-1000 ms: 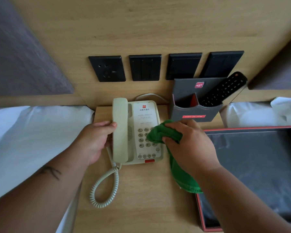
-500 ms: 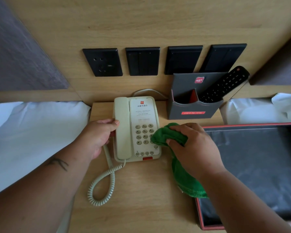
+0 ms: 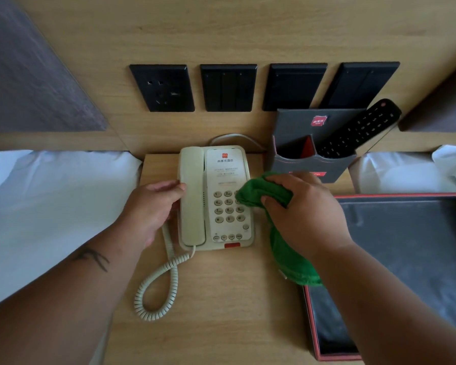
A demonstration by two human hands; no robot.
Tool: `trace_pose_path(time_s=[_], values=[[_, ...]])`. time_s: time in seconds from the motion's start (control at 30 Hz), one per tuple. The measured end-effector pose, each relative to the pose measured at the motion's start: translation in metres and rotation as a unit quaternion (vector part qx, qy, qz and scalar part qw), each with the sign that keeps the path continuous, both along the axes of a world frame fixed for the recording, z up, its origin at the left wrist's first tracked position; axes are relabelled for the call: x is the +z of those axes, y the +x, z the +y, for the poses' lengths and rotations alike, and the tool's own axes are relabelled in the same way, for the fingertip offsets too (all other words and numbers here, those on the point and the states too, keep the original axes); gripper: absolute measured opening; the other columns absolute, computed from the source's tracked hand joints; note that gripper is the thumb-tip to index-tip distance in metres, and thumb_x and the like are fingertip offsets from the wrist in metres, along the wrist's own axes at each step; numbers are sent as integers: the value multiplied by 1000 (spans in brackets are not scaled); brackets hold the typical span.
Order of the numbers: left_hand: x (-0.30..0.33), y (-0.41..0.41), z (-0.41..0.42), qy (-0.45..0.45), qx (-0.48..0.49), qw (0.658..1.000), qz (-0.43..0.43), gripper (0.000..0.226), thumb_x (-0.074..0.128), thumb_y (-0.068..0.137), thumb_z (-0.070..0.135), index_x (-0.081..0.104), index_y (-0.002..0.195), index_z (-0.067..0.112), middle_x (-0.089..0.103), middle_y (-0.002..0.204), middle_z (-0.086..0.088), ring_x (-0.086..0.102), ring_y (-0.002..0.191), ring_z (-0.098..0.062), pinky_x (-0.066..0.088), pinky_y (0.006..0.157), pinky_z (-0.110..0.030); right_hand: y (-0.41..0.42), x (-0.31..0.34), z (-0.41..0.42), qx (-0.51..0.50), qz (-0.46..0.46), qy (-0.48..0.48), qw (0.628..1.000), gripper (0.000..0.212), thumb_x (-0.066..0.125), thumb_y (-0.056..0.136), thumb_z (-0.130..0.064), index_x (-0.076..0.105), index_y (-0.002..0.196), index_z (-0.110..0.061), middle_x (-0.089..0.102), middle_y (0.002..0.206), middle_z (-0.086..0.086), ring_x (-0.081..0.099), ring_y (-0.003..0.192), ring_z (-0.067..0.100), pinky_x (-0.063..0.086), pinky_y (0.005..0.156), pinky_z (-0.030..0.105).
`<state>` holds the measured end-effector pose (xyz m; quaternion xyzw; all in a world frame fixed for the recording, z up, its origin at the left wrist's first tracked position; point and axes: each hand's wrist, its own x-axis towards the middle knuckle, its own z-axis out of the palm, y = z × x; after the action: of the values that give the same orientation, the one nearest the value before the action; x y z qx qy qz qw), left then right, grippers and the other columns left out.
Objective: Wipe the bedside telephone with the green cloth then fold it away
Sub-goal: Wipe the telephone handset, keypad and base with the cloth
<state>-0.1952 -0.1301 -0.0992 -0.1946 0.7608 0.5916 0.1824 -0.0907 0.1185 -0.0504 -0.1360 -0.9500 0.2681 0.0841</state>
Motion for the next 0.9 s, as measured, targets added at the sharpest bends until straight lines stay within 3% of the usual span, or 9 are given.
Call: trace_pose_path(time_s=[0.07, 0.17, 0.37, 0.47, 0.6, 0.77, 0.9], values=[[-1, 11, 4, -47, 20, 997, 61, 58, 82, 72, 46, 68, 124, 25, 75, 110, 5, 70, 99, -13, 54, 89, -33, -18, 7, -12, 34, 16, 65, 997, 38, 68, 83, -37, 63, 121, -38, 59, 118, 0, 60, 93, 27, 53, 66, 35], [-4, 31, 16, -96, 9, 989, 110, 70, 77, 76, 49, 55, 139, 32, 64, 118, 13, 64, 95, -2, 52, 77, -26, -46, 11, -34, 64, -6, 140, 988, 40, 63, 85, -31, 59, 124, -37, 52, 123, 3, 53, 102, 31, 49, 63, 37], [-9, 40, 24, -74, 6, 992, 107, 68, 74, 86, 41, 47, 147, 29, 60, 122, 11, 65, 98, -8, 59, 79, -36, -76, 5, -64, 186, -129, 241, 944, 49, 55, 84, -17, 54, 130, -33, 38, 133, 9, 39, 108, 34, 43, 58, 39], [-6, 39, 23, -86, 0, 991, 104, 70, 74, 86, 40, 45, 149, 26, 62, 133, 6, 65, 112, -19, 59, 89, -49, -82, 8, -60, 225, -167, 282, 918, 49, 55, 83, -15, 57, 128, -35, 38, 132, 8, 40, 106, 34, 39, 57, 39], [-3, 37, 24, -93, -7, 991, 95, 72, 73, 88, 38, 41, 151, 25, 59, 144, 1, 62, 119, -22, 58, 91, -53, -76, 12, -47, 211, -204, 319, 901, 45, 57, 83, -17, 58, 126, -30, 38, 127, 8, 42, 102, 32, 38, 52, 39], [0, 39, 24, -90, -10, 993, 75, 73, 71, 89, 41, 37, 153, 29, 58, 143, 6, 65, 113, -24, 61, 79, -57, -51, 11, -36, 144, -219, 300, 917, 38, 51, 90, -19, 56, 126, -28, 40, 120, 8, 43, 103, 32, 40, 57, 39], [-3, 38, 24, -100, -11, 991, 93, 73, 70, 89, 42, 38, 153, 26, 58, 145, 3, 61, 117, -18, 54, 90, -37, -28, 8, -29, 99, -226, 256, 934, 37, 46, 91, -20, 56, 126, -29, 42, 113, 8, 48, 97, 31, 40, 55, 36]])
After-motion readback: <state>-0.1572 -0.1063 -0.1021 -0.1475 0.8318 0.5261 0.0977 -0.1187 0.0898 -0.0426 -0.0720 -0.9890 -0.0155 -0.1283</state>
